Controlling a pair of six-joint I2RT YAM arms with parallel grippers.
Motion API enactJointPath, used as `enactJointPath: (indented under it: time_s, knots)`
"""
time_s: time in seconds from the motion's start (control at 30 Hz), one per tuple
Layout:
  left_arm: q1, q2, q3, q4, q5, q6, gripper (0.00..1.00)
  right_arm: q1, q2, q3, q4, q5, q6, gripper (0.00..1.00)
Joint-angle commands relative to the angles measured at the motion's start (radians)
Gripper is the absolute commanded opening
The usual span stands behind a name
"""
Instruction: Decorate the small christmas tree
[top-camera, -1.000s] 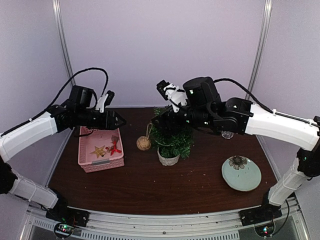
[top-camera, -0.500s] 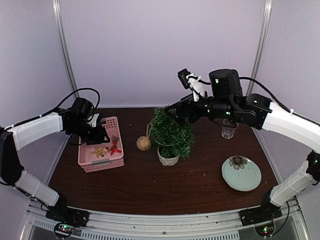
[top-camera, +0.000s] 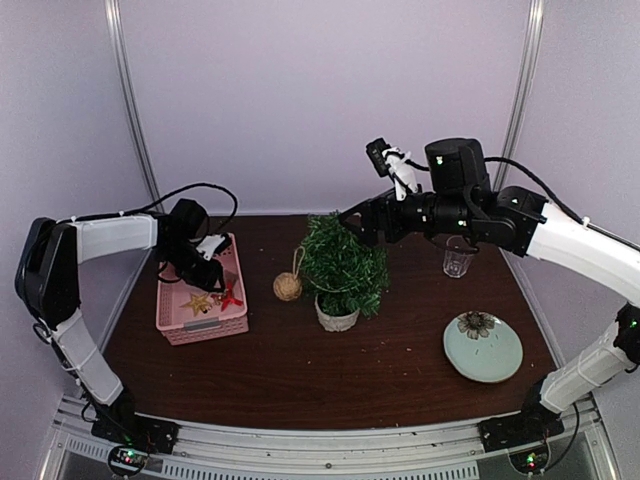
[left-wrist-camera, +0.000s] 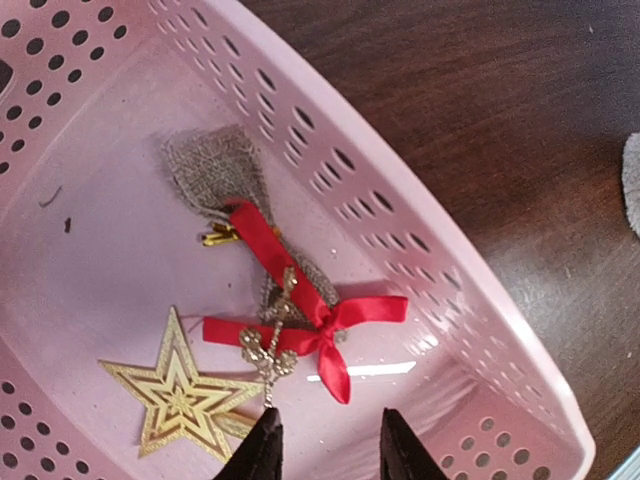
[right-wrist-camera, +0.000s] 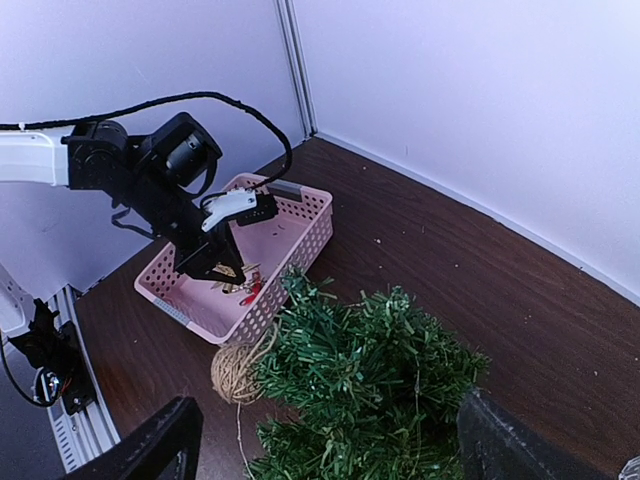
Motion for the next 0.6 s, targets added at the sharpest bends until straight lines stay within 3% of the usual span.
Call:
enactJointPath:
  time_s: [0.0, 0.37, 0.57]
  knots:
    - [0.019, 0.063, 0.048, 0.003, -0.038, 0.143, 0.31, -0.006, -0.012, 0.009, -0.014, -0.011, 0.011, 0.91]
    - [0.024, 0.147, 0.038, 0.078, -0.038, 0.125, 0.25, -0.008, 0.001, 0.009, -0.007, -0.007, 0.024, 0.91]
    - [0.027, 0.195, 0.063, 0.09, -0.04, 0.122, 0.17, -0.009, 0.013, 0.017, -0.01, -0.009, 0.023, 0.91]
